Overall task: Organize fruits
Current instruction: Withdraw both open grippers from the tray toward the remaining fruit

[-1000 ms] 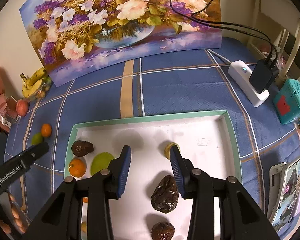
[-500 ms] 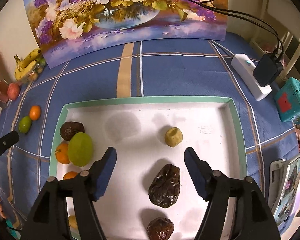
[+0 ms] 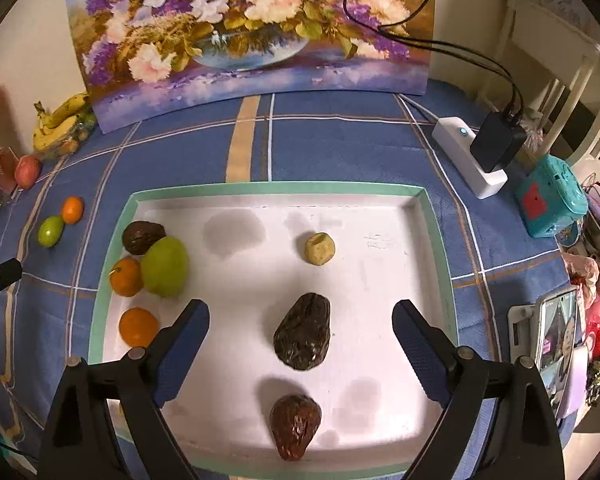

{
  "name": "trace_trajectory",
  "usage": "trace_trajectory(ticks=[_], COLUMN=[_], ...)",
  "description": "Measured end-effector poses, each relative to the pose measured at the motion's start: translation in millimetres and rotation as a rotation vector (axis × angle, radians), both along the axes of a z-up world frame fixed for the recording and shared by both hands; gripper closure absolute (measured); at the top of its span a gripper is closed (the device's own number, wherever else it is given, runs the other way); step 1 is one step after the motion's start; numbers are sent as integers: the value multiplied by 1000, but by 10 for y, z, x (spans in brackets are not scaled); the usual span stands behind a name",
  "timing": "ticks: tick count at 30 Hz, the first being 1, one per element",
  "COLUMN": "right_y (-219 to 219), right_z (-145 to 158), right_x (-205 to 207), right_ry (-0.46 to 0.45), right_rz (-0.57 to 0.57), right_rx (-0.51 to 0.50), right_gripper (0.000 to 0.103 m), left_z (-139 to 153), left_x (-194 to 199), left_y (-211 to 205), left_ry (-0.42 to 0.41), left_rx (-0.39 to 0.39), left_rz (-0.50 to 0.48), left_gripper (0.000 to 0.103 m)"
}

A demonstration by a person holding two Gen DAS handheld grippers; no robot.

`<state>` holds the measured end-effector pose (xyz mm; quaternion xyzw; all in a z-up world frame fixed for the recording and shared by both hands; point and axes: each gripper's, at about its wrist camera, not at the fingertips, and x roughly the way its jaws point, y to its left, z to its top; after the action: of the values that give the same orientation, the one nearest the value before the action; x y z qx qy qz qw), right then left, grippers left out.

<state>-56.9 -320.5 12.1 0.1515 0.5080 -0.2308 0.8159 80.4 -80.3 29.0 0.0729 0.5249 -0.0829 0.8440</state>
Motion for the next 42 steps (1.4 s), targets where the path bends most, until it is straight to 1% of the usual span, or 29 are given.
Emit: trace_trajectory(ticks=[5,11,15,19,22,25,28,31,36,39,42], right_y=[71,131,89,49,71,108,144,176,256,250,219], right_z=[91,185,158,111,46,-25,-40,-11,35,48,56], right_x=[-58,10,182,339,447,517,538,541,556,550,528], right_ry=[-15,-13,-10,-36,-36,-11,-14,-39,-64,-71,-73], right_rz=[19,54,52,49,79,117,150,171,212,213,203], right_rx=[-18,-47,-10,40,45,34,34,50,60,64,62], right_gripper=[10,10,10,10,10,10,10,10,10,10,10], left_z=[-29,-1,19,6,-38,-54,-66,-67,-46,-47,-47], left_x=[-52,6,100,197,266,298,301,283,259,259,253], left_y=[26,121,125,189,262,317,341,347,341,344,352], left_ry=[12,18,0,-3,7,4,6,-3,-23,-25,-19], left_rx=[29,-20,6,21,44,50,52,76,97,101,89], left_rz=[5,51,68,100,138,183,213,235,244,246,245], left_gripper=[0,0,0,0,0,0,0,0,0,0,0])
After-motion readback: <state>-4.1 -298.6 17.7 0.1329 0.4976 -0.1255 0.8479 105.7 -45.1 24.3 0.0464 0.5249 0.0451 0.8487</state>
